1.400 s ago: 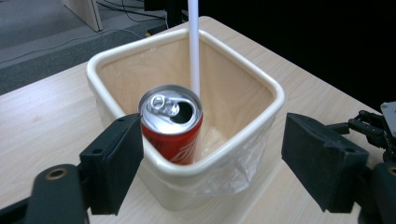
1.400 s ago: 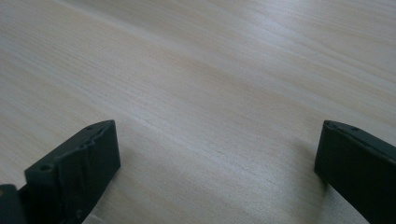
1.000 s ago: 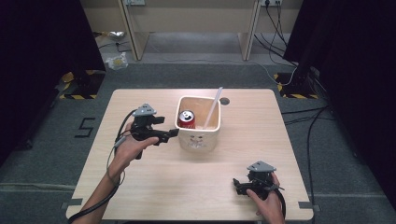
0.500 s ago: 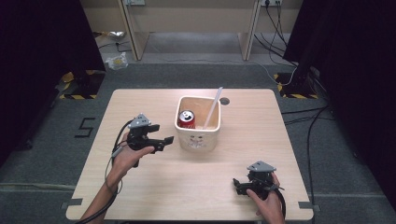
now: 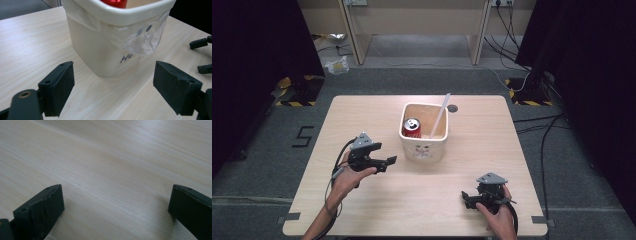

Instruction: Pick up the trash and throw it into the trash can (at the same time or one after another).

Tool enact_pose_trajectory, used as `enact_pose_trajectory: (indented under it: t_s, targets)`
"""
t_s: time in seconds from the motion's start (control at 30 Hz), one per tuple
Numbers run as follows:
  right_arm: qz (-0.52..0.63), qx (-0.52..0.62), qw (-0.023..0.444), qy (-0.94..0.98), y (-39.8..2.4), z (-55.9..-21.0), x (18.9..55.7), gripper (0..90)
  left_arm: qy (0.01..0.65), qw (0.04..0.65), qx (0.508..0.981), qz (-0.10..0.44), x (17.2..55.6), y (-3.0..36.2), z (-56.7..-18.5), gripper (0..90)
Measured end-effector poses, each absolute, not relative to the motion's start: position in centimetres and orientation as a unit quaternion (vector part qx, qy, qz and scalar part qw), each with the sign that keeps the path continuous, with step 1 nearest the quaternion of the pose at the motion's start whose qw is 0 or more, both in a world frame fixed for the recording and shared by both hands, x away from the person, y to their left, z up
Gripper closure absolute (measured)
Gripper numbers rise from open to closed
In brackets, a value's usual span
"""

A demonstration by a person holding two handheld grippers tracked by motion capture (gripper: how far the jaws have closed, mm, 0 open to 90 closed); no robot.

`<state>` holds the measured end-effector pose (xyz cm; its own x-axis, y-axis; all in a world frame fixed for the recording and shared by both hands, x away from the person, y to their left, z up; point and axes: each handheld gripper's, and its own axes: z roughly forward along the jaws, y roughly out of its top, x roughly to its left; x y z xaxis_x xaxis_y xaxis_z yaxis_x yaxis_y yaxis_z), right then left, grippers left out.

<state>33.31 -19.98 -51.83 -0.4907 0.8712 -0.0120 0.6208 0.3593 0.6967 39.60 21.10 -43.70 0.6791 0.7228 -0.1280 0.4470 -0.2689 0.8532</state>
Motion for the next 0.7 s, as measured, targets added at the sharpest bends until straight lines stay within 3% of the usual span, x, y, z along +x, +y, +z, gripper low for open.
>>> enact_pose_trajectory:
  t_s: [0.7]
  targets:
    - [0.322, 0.466, 0.195, 0.801, -20.0, -51.8, 33.3, 0.3, 0.370, 0.471, 0.788, 0.144, 38.3, 21.6, -46.5, 15.9]
